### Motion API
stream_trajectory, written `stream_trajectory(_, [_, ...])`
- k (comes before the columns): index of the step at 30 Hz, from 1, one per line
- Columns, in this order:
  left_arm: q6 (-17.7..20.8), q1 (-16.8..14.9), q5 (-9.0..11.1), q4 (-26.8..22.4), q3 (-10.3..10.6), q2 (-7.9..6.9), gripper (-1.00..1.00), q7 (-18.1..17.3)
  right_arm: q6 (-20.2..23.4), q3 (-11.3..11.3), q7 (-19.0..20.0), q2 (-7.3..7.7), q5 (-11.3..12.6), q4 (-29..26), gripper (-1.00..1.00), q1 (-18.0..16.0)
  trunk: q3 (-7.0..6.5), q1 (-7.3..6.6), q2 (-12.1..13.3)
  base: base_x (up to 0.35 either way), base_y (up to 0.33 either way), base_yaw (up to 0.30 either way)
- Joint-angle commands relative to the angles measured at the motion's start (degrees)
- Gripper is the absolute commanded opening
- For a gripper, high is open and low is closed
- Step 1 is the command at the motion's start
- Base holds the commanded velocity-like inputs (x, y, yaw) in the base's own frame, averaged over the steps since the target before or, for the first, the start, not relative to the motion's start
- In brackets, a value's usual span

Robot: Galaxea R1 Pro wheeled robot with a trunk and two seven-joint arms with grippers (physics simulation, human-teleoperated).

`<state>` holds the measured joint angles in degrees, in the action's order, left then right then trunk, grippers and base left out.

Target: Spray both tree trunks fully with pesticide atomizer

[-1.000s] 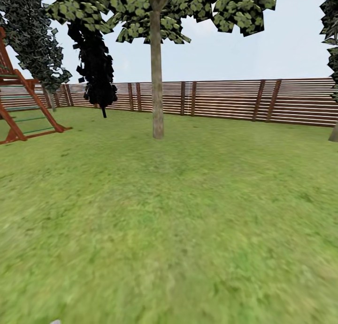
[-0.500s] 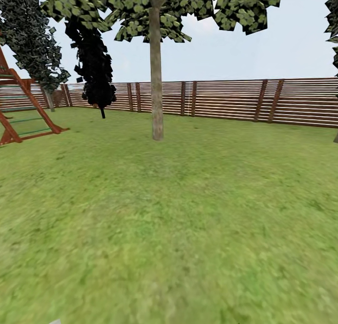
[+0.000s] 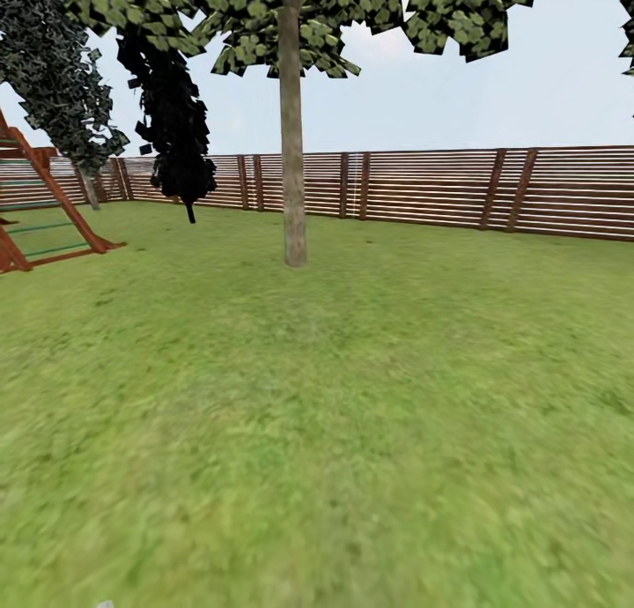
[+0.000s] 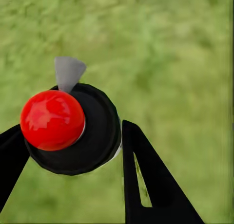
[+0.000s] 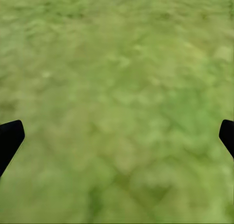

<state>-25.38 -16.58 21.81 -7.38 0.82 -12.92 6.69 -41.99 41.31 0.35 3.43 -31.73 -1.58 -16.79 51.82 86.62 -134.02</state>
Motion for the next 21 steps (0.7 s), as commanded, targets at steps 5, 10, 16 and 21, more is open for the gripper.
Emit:
stream_trajectory(5, [0.0, 0.0, 0.0, 0.0, 0.0, 0.0, -1.0, 0.0, 0.0, 0.0, 0.0, 0.0, 0.0, 0.0, 1.0, 0.0, 0.0, 0.0, 0.0, 0.342, 0.0, 0.0])
stream_trajectory(10, [0.1, 0.0, 0.0, 0.0, 0.0, 0.0, -1.0, 0.0, 0.0, 0.0, 0.0, 0.0, 0.0, 0.0, 1.0, 0.0, 0.0, 0.0, 0.0, 0.342, 0.0, 0.0])
stream_trajectory(16, [0.1, 0.0, 0.0, 0.0, 0.0, 0.0, -1.0, 0.0, 0.0, 0.0, 0.0, 0.0, 0.0, 0.0, 1.0, 0.0, 0.0, 0.0, 0.0, 0.342, 0.0, 0.0])
stream_trajectory(21, [0.1, 0.0, 0.0, 0.0, 0.0, 0.0, -1.0, 0.0, 0.0, 0.0, 0.0, 0.0, 0.0, 0.0, 1.0, 0.0, 0.0, 0.0, 0.0, 0.342, 0.0, 0.0])
